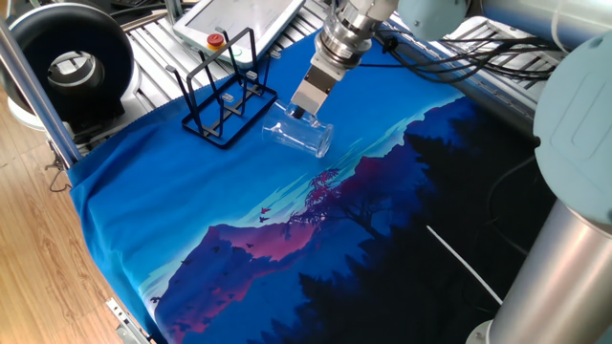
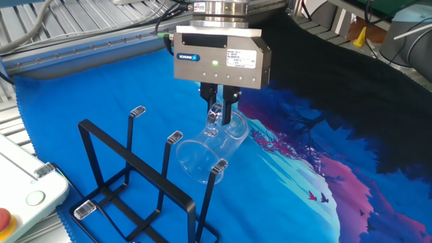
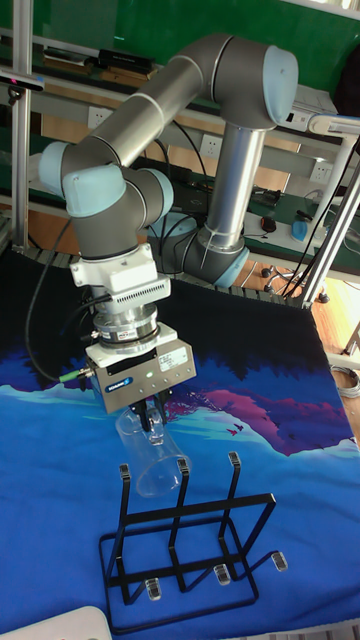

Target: Put the cup on the cup rack

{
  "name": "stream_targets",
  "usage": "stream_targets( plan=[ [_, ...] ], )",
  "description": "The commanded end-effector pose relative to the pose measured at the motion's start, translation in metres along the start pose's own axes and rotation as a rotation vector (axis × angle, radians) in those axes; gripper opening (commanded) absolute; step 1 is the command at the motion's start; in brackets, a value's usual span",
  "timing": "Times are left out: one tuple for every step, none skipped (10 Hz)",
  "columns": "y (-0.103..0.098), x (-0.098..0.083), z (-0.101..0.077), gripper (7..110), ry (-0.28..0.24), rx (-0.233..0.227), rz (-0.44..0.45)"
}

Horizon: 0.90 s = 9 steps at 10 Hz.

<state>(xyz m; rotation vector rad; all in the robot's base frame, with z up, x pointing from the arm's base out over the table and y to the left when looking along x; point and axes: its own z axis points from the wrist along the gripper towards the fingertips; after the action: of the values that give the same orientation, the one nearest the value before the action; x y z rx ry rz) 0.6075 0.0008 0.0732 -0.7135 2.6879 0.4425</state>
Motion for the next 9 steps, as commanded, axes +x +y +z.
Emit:
stream_targets(
  plan=[
    [0.002, 0.000, -0.004, 22, -0.024, -0.017, -0.006],
    [0.002, 0.001, -0.006, 22, -0.029, -0.017, -0.006],
    [0.001, 0.005, -0.007, 22, -0.030, -0.017, -0.006],
    [0.000, 0.008, -0.008, 22, -0.032, -0.016, -0.006],
    [-0.001, 0.010, -0.008, 22, -0.033, -0.015, -0.007],
    [-0.004, 0.013, -0.008, 22, -0.034, -0.014, -0.009],
    [-0.003, 0.014, -0.008, 22, -0.042, -0.026, -0.010],
    [-0.002, 0.011, -0.008, 22, -0.058, -0.025, -0.009],
    [0.002, 0.004, -0.009, 22, -0.087, -0.041, -0.009]
  ],
)
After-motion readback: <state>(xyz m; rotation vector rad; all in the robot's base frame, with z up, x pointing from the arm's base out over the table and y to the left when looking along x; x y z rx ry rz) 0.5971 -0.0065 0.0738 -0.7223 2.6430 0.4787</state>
